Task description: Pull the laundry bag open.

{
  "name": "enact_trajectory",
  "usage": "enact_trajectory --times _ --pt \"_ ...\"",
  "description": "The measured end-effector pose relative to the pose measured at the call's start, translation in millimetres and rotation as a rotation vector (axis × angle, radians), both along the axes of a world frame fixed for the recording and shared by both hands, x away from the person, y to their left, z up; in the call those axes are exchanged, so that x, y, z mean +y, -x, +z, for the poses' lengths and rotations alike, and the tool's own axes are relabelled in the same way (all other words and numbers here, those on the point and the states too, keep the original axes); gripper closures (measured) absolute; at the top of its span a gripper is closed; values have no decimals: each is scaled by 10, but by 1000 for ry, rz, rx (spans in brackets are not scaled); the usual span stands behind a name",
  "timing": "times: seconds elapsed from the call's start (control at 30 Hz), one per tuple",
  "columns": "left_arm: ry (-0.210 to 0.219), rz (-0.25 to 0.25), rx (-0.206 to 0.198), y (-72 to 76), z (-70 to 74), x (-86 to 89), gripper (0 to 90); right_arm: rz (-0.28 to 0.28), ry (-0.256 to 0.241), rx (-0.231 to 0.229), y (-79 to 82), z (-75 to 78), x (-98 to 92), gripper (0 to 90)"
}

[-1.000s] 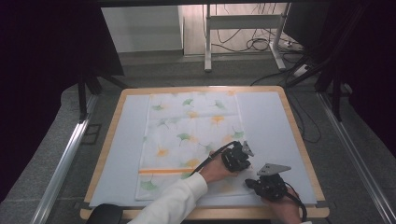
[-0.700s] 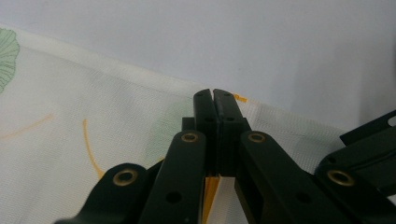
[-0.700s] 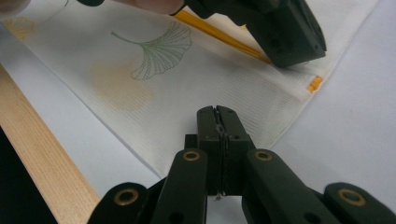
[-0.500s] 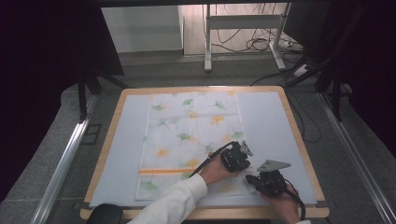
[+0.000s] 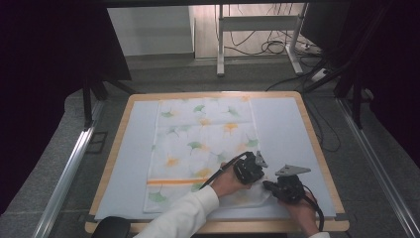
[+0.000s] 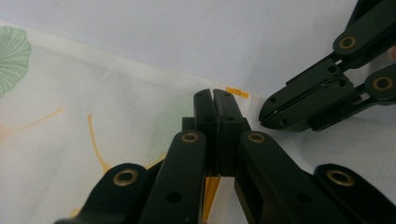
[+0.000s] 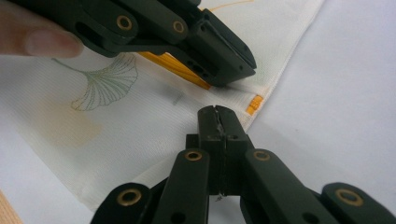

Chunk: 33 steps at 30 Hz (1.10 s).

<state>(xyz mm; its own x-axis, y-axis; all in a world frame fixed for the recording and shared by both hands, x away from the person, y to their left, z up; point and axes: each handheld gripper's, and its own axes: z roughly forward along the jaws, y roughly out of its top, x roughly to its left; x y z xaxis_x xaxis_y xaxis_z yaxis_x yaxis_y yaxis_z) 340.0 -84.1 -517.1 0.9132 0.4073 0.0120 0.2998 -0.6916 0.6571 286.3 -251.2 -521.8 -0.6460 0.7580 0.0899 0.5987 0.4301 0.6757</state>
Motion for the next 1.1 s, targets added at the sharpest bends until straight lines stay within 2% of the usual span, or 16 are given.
enact_trajectory --times 0.1,0.27,0.73,0.83,1.1 --pt "-3 0 -10 10 -2 5 900 -4 1 3 0 1 1 900" --pt "3 8 9 -7 -5 47 900 4 -5 3 -4 -4 -11 900" --pt "6 17 20 -16 -3 139 900 10 -3 -2 -2 -5 -12 900" --pt "-3 13 12 -3 5 153 900 14 1 -8 -2 -6 -8 900" --pt "3 16 12 15 5 222 900 18 2 -12 -4 -7 -12 900"
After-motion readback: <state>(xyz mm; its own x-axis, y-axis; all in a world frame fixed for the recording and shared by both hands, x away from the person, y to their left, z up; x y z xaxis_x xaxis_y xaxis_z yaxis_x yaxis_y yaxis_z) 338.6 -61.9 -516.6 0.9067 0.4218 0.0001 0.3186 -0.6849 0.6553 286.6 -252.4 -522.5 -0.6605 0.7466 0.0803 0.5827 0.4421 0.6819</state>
